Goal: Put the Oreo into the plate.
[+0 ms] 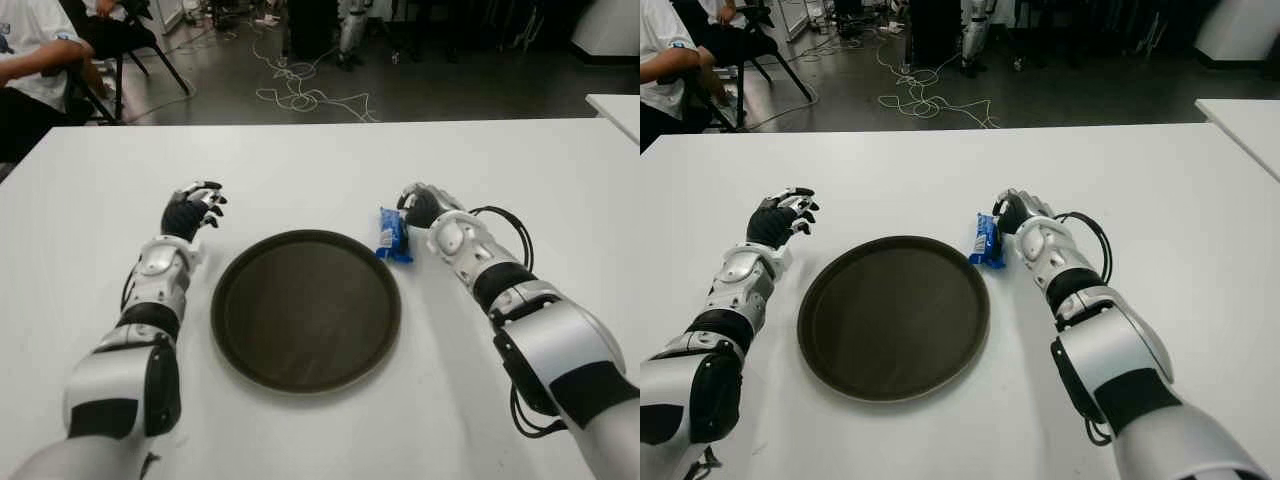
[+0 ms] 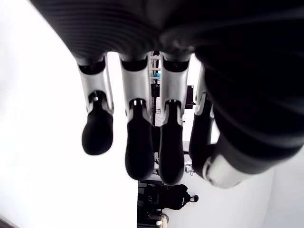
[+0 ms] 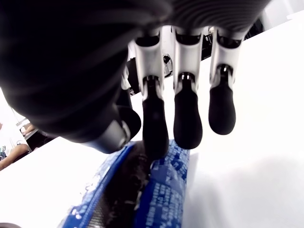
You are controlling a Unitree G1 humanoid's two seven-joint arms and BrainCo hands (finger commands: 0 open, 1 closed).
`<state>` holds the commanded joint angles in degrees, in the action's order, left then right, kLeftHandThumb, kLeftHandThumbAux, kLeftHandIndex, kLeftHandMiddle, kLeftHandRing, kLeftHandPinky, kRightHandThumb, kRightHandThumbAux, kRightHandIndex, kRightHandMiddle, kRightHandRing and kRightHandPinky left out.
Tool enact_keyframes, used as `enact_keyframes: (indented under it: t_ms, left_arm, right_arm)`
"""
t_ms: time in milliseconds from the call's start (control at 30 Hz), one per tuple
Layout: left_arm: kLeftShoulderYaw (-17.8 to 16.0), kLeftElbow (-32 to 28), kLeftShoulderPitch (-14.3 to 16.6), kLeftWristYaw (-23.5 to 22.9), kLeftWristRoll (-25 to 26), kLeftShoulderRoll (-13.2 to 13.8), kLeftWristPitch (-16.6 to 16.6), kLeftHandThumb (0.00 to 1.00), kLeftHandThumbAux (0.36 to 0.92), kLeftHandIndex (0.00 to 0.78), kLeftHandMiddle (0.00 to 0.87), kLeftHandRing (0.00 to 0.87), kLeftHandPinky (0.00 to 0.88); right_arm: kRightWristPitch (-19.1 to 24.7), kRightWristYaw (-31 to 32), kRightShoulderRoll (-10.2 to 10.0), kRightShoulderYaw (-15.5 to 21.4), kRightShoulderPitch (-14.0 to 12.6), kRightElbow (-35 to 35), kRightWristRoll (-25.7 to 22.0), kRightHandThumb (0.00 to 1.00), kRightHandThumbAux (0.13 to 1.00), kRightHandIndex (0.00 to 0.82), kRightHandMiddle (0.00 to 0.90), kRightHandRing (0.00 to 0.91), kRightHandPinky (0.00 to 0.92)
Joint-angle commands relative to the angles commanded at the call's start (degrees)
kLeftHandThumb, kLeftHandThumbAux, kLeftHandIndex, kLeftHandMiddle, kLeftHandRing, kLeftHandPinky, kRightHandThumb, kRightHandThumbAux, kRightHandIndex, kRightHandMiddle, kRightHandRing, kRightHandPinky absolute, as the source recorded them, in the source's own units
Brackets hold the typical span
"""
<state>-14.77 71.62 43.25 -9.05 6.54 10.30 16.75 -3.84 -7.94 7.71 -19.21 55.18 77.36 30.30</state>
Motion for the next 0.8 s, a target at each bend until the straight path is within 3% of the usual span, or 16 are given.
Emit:
enact_keyframes:
  t_ms: [333, 667, 733, 800]
  left_arm:
    - [0.0, 0.0, 0.1, 0.1, 0.0, 0.0, 0.1, 0.697, 0.717, 0.424, 0.580, 0.620, 0.670]
    - [0.1, 0.2, 0.1, -0.2, -0.1, 0.1, 0.1, 0.696, 0.717, 0.424, 0.580, 0.616, 0.663]
    - [0.1, 0.2, 0.2, -0.1, -0.1, 0.2, 0.0, 0.696, 0.717, 0.424, 0.578, 0.615, 0.663]
    - [0.1, 0.3, 0.2, 0.0, -0.2, 0.2, -0.1, 0.696, 0.717, 0.424, 0.578, 0.615, 0.662]
  right_arm:
    - [-0.5, -0.9, 0.0, 0.2, 0.1, -0.2, 0.0, 0.676, 0.743, 0.416, 0.628, 0.653, 0.645]
    - [-2.5, -3.9, 0.7, -0.7, 0.7, -0.5, 1.1, 0.675, 0.744, 0.416, 0.602, 0.616, 0.577]
    - [-2.5, -4.4, 0.8, -1.2, 0.9, -0.6, 1.6, 0.672, 0.746, 0.410, 0.540, 0.576, 0.540]
    - [-2.5, -4.9, 1.1, -1.8, 1.2, -0.7, 2.1, 0.667, 0.748, 0.402, 0.403, 0.446, 0.417]
